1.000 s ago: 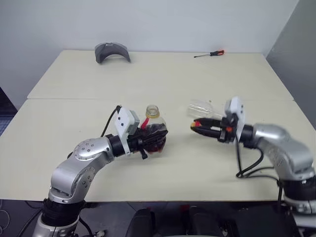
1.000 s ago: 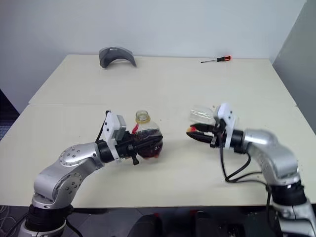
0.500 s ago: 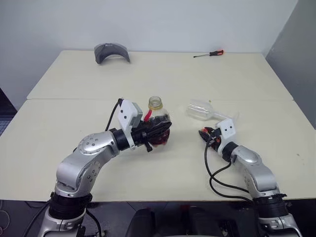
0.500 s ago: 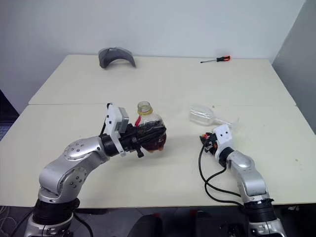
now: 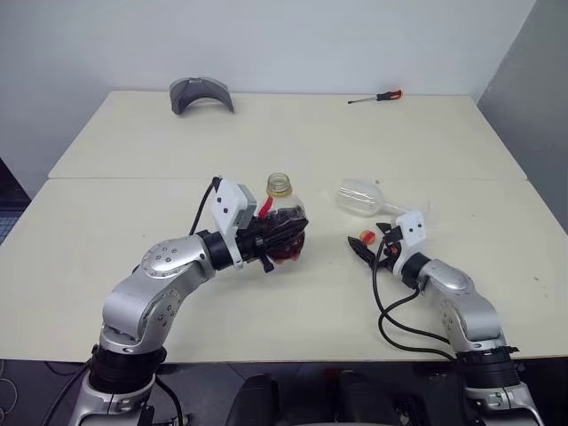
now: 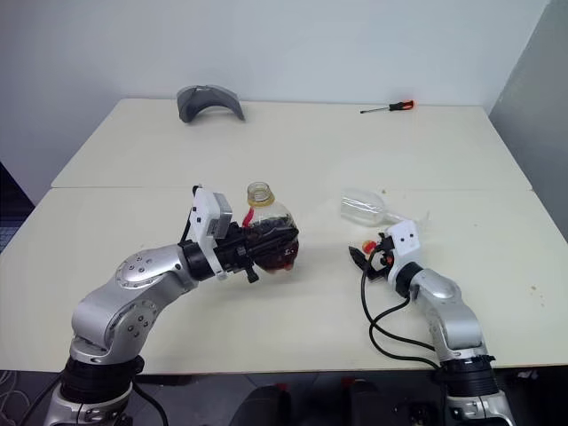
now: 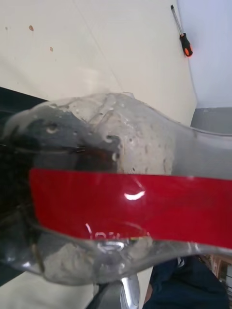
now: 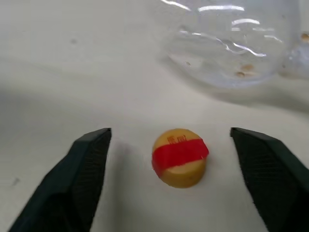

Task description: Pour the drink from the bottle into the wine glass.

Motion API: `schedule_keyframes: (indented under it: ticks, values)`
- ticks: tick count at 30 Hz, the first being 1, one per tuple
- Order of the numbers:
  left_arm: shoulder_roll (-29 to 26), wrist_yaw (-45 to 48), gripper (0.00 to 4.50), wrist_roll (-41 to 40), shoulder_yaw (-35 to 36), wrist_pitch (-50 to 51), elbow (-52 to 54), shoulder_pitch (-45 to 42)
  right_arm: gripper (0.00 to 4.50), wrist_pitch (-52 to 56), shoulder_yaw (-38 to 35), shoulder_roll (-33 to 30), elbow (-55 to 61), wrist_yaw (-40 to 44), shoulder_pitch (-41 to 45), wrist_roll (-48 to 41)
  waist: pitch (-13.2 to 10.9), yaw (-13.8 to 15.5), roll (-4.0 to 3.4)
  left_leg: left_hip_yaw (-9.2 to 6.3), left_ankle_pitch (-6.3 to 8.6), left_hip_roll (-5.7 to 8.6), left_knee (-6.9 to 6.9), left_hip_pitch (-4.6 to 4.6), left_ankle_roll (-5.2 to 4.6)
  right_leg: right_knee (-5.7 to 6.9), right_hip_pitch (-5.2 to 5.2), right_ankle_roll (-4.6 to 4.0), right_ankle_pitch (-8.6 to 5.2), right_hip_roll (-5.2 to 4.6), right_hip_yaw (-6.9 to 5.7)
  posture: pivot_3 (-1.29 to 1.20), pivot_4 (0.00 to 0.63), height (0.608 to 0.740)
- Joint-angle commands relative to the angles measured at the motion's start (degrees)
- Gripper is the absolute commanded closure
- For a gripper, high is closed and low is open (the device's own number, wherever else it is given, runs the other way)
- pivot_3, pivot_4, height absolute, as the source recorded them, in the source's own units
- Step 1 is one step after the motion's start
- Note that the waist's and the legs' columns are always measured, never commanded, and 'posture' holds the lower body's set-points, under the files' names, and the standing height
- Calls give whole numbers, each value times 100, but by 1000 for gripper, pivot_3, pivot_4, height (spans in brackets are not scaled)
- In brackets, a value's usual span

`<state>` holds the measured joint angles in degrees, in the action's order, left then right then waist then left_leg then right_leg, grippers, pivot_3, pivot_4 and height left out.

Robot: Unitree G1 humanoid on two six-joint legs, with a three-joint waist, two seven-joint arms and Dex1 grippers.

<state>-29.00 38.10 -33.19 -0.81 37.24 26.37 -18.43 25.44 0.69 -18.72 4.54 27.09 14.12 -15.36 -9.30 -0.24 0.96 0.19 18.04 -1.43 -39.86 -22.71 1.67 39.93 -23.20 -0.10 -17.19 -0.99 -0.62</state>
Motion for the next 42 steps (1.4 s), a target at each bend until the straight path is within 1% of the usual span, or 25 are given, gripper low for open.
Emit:
schedule_keyframes:
  ticks: [1, 4, 8, 11, 15, 18, 21, 25, 28, 30, 32, 36, 42]
  values:
    - [-17, 0, 3450, 38, 110, -181, 64, -13, 32, 9, -138, -199, 447, 274, -46, -187, 0, 0, 0, 0, 0, 0, 0, -1, 0, 0, 0, 0, 0, 0, 0, 0, 150, 740]
    - [-75, -21, 3450, 61, 256, -195, -16, -28, 32, 210, -204, -444, 1035, 596, -133, -529, 0, 2, 0, -1, 1, 0, 0, -1, -2, -1, 0, 0, 0, 0, 0, 0, 150, 740]
    - [-194, -119, 3450, 392, 483, -504, -461, 65, 32, 559, -179, -721, 1884, 1267, 5, -1376, 0, -16, 0, -3, 7, -2, 0, 1, -13, 0, 0, 0, 0, 2, -2, 0, 150, 740]
    - [-92, -493, 3450, 741, 675, -787, -942, 128, 32, 988, -25, -705, 2166, 1406, 431, -1869, 0, -31, 0, -5, 8, -7, 1, 4, -15, 2, 0, 0, 0, 7, -3, 0, 150, 740]
    - [155, -1248, 3450, 1160, 1023, -1152, -1654, -53, 32, 1338, 327, -535, 2231, 1338, 1201, -2022, 0, -15, 1, -8, 8, -6, -1, 2, -15, 2, -1, -1, 0, 6, -5, 0, 150, 740]
    - [235, -1773, 3450, 1402, 1351, -1483, -2424, -504, 32, 1431, 560, -181, 2049, 1158, 1682, -1986, 0, 5, 7, -11, 8, -4, -4, -4, -15, 2, -4, -1, 1, 2, -9, 0, 150, 740]
    - [138, -2104, 3450, 1585, 1637, -1835, -3284, -1012, 32, 1178, 815, 245, 1581, 1011, 2000, -1691, 3, 11, 14, -14, 8, -2, -7, -8, -14, 2, -5, -1, 1, -1, -14, 0, 150, 740]
    - [-189, -2168, 3450, 1833, 1867, -2506, -4358, -1556, 32, 939, 997, 600, 1129, 953, 2276, -1424, 5, 5, 18, -7, -1, 3, -8, -13, 1, 0, -10, -1, 2, -6, -12, 0, 150, 740]
    - [-420, -2217, 3450, 2028, 1958, -3110, -5248, -1801, 32, 744, 1200, 727, 820, 802, 2375, -1002, 6, -2, 18, -5, -4, 3, -6, -12, 7, -2, -12, -1, 1, -8, -12, 0, 150, 740]
    - [-410, -2310, 3450, 2063, 2018, -3393, -5765, -1886, 32, 670, 1273, 826, 710, 732, 2385, -868, 6, -3, 18, -5, -4, 3, -6, -12, 8, 0, -13, -1, 1, -8, -14, 0, 150, 740]
    - [-293, -2293, 3450, 2127, 1942, -3693, -6038, -1868, 32, 625, 1319, 921, 645, 676, 2374, -763, 6, -3, 18, -6, -4, 2, -6, -11, 7, 2, -14, -1, 2, -8, -15, 0, 150, 740]
    - [159, -2059, 3450, 1809, 1988, -3660, -6302, -1891, 32, 639, 1276, 1025, 603, 556, 2387, -640, 9, 31, 24, -11, -4, 7, -10, -18, 8, 2, -14, -1, 2, -14, -20, 0, 150, 740]
    - [394, -1849, 3450, 1788, 1857, -3744, -6447, -2109, 32, 686, 1192, 1029, 616, 477, 2374, -538, 11, 11, 27, -10, -5, 6, -10, -15, 8, 6, -14, -1, 2, -13, -20, 0, 150, 740]
